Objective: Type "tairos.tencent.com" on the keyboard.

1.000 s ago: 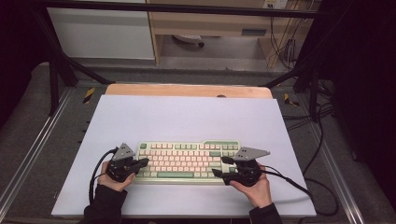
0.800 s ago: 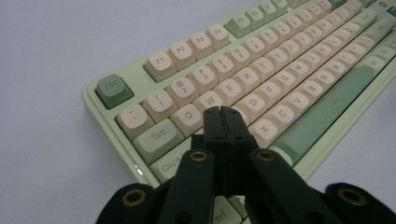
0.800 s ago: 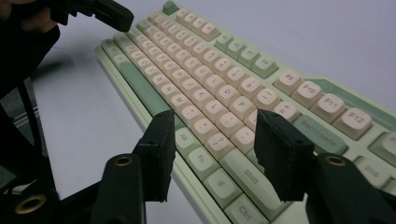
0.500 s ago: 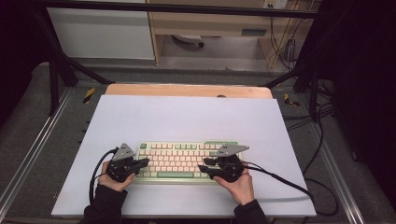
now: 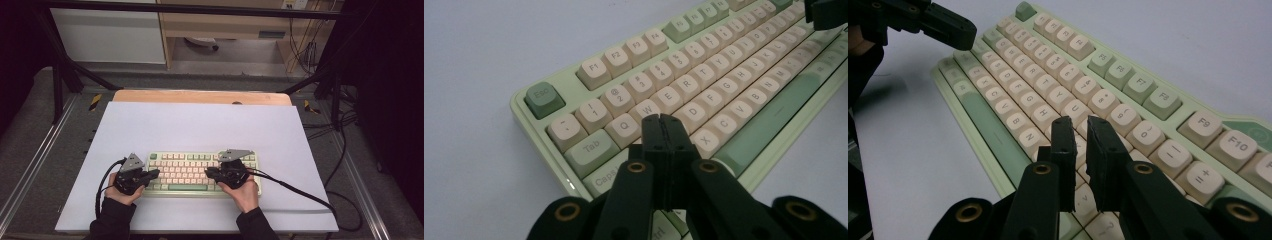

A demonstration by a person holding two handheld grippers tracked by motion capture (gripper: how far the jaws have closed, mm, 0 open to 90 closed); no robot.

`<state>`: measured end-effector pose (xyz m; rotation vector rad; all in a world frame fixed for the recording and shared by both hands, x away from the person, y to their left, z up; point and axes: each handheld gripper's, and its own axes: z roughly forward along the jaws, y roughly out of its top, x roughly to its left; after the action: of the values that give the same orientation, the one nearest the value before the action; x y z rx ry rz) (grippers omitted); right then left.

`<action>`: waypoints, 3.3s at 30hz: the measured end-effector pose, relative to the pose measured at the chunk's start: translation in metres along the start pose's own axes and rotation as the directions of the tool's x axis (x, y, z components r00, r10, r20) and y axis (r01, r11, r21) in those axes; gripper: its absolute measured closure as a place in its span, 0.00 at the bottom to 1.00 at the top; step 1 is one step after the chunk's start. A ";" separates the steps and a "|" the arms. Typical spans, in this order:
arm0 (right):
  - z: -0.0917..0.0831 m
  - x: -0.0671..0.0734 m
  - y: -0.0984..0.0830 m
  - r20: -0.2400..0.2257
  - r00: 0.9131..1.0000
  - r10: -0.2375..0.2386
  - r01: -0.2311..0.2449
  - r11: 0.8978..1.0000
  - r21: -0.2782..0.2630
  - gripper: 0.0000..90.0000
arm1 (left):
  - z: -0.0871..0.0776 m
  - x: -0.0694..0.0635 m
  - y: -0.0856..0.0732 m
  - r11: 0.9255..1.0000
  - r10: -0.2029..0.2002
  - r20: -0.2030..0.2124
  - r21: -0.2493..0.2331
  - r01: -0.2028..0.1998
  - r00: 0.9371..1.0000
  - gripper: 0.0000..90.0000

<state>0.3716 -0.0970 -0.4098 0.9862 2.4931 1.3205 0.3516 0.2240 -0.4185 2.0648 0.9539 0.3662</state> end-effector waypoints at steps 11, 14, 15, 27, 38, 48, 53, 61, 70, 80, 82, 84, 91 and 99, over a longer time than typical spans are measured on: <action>0.020 -0.002 0.008 0.015 1.000 0.025 -0.026 1.000 0.010 1.00 | 0.000 -0.001 0.001 1.000 0.003 0.001 -0.003 -0.003 1.000 1.00; 0.025 -0.003 0.008 0.017 0.999 0.032 -0.032 0.999 0.013 1.00 | 0.000 -0.001 0.001 1.000 0.004 0.002 -0.003 -0.004 1.000 1.00; 0.025 -0.003 0.008 0.017 0.999 0.032 -0.032 0.999 0.013 1.00 | 0.000 -0.001 0.001 1.000 0.004 0.002 -0.003 -0.004 1.000 1.00; 0.041 -0.004 0.009 0.049 0.999 0.020 -0.022 0.998 0.054 1.00 | 0.000 -0.001 0.001 1.000 0.004 0.005 -0.005 -0.004 1.000 1.00; 0.043 -0.003 0.007 0.060 0.998 0.012 -0.016 0.998 0.063 1.00 | 0.000 -0.001 0.001 1.000 0.004 0.003 -0.005 -0.004 1.000 1.00; 0.029 -0.002 0.012 0.062 0.998 -0.011 0.007 0.999 0.054 1.00 | -0.001 -0.001 0.001 1.000 0.006 0.003 -0.006 -0.006 1.000 1.00; 0.023 -0.001 0.014 0.056 0.998 -0.015 0.012 0.998 0.059 1.00 | -0.001 0.000 0.001 1.000 0.007 0.001 -0.006 -0.007 1.000 1.00; 0.010 0.000 0.015 0.048 0.999 -0.024 0.021 0.998 0.065 1.00 | -0.002 -0.001 0.002 1.000 0.008 0.000 -0.008 -0.008 1.000 1.00; -0.006 -0.008 0.006 0.039 0.999 -0.007 0.005 0.998 0.057 1.00 | -0.001 -0.003 0.002 1.000 0.006 0.002 -0.007 -0.006 1.000 1.00; -0.021 -0.016 -0.009 0.028 1.000 0.014 -0.016 0.999 0.049 1.00 | 0.000 -0.008 0.005 1.000 0.015 0.003 -0.011 -0.015 1.000 1.00; -0.024 -0.017 -0.011 0.029 0.999 0.015 -0.016 0.999 0.045 1.00 | 0.001 -0.009 0.006 1.000 0.017 0.003 -0.012 -0.017 1.000 1.00; -0.026 -0.018 -0.014 0.025 0.999 0.021 -0.022 0.999 0.045 1.00 | 0.001 -0.010 0.008 1.000 0.018 0.001 -0.013 -0.018 1.000 1.00; -0.035 -0.022 -0.023 0.025 0.999 0.030 -0.032 0.999 0.043 1.00 | 0.004 -0.013 0.013 1.000 0.021 0.001 -0.014 -0.021 1.000 1.00; -0.046 -0.029 -0.035 0.027 0.998 0.057 -0.058 0.998 0.030 1.00 | 0.010 -0.015 0.024 0.999 0.031 -0.011 -0.014 -0.031 0.999 1.00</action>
<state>0.3580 -0.1599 -0.4145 1.0832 2.4907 1.2798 0.3590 0.1981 -0.4048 2.0687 0.9243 0.3992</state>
